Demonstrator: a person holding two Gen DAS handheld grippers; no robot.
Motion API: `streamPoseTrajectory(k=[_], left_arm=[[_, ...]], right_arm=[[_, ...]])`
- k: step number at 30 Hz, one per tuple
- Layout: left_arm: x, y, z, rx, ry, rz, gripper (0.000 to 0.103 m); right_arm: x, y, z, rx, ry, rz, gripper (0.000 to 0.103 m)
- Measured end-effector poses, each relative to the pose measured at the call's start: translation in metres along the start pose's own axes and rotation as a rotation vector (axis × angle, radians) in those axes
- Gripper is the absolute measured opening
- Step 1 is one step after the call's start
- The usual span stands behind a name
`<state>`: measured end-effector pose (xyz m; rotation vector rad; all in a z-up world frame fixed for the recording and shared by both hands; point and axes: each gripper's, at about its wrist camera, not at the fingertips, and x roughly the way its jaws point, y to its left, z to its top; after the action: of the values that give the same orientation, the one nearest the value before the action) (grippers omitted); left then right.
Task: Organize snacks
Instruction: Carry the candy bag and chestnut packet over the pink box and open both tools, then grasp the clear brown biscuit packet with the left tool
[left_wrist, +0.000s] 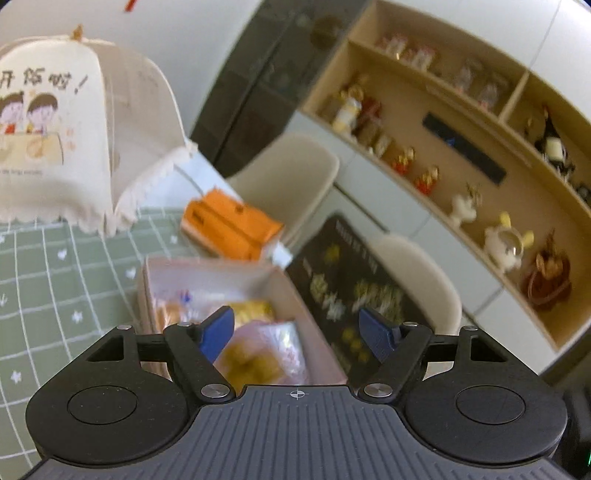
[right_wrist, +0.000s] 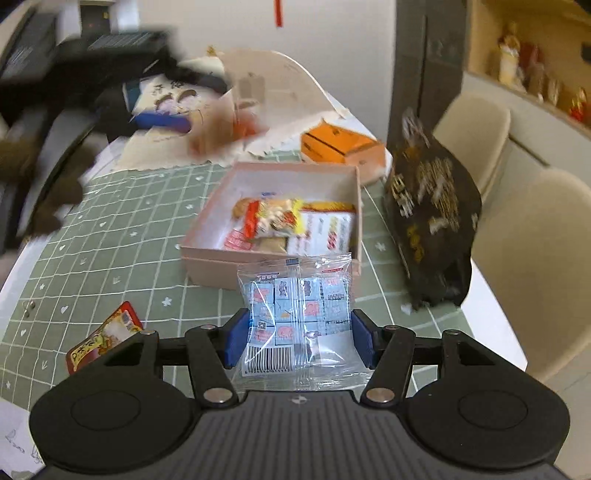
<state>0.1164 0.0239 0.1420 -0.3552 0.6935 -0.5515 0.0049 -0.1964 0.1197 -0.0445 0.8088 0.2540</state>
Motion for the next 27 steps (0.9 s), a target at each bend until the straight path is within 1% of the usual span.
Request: streamPoseTrajectory(k=[3, 5, 7, 8, 10, 11, 12, 13, 14, 16, 17, 19, 20, 21, 24, 25, 26, 27], left_arm=[[-0.004, 0.008, -0.004, -0.024, -0.008, -0.014, 0.08], [-0.013, 0.014, -0.007, -0.055, -0.028, -0.001, 0.08], [-0.022, 0.017, -0.012, -0.048, -0.026, 0.046, 0.08], [-0.024, 0.017, -0.018, -0.032, -0.015, 0.081, 0.08], [-0.019, 0.016, -0.031, -0.013, 0.034, 0.125, 0.08], [-0.016, 0.018, -0.04, -0.023, 0.058, 0.141, 0.08], [-0.014, 0.02, -0.05, -0.044, 0.077, 0.156, 0.079], [-0.015, 0.022, -0.062, -0.07, 0.095, 0.17, 0.077], [-0.018, 0.024, -0.073, -0.087, 0.109, 0.177, 0.077], [-0.029, 0.027, -0.096, -0.097, 0.129, 0.196, 0.077], [-0.035, 0.029, -0.106, -0.099, 0.137, 0.207, 0.077], [-0.047, 0.032, -0.128, -0.11, 0.176, 0.226, 0.077], [-0.051, 0.032, -0.137, -0.127, 0.214, 0.228, 0.077], [-0.053, 0.033, -0.146, -0.147, 0.254, 0.216, 0.077], [-0.058, 0.031, -0.173, -0.218, 0.339, 0.129, 0.074], [-0.057, 0.03, -0.18, -0.244, 0.362, 0.102, 0.07], [-0.055, 0.029, -0.185, -0.263, 0.381, 0.085, 0.068], [-0.053, 0.027, -0.191, -0.282, 0.4, 0.066, 0.065]], right_arm=[[0.011, -0.002, 0.012, 0.003, 0.003, -0.02, 0.058], [0.012, -0.001, 0.03, 0.018, -0.027, -0.004, 0.058], [0.011, -0.001, 0.049, 0.031, -0.068, 0.006, 0.058], [0.009, 0.0, 0.06, 0.033, -0.096, 0.01, 0.058], [0.008, 0.004, 0.087, 0.025, -0.142, 0.015, 0.058], [0.01, 0.006, 0.103, 0.027, -0.165, 0.014, 0.062], [0.014, 0.005, 0.121, 0.036, -0.187, 0.019, 0.068], [0.019, 0.005, 0.137, 0.039, -0.193, 0.026, 0.088], [0.027, 0.005, 0.151, 0.028, -0.178, 0.029, 0.091], [0.033, 0.006, 0.161, 0.009, -0.164, -0.014, 0.091], [0.033, 0.006, 0.158, -0.003, -0.165, -0.026, 0.091], [0.032, 0.005, 0.139, -0.025, -0.145, 0.017, 0.091], [0.032, 0.004, 0.127, -0.029, -0.122, 0.039, 0.091], [0.036, 0.004, 0.114, -0.038, -0.093, 0.055, 0.091], [0.05, 0.013, 0.065, -0.089, 0.016, 0.077, 0.09], [0.055, 0.016, 0.045, -0.09, 0.066, 0.096, 0.084], [0.06, 0.019, 0.026, -0.086, 0.121, 0.124, 0.066], [0.063, 0.019, 0.012, -0.082, 0.165, 0.145, 0.054]])
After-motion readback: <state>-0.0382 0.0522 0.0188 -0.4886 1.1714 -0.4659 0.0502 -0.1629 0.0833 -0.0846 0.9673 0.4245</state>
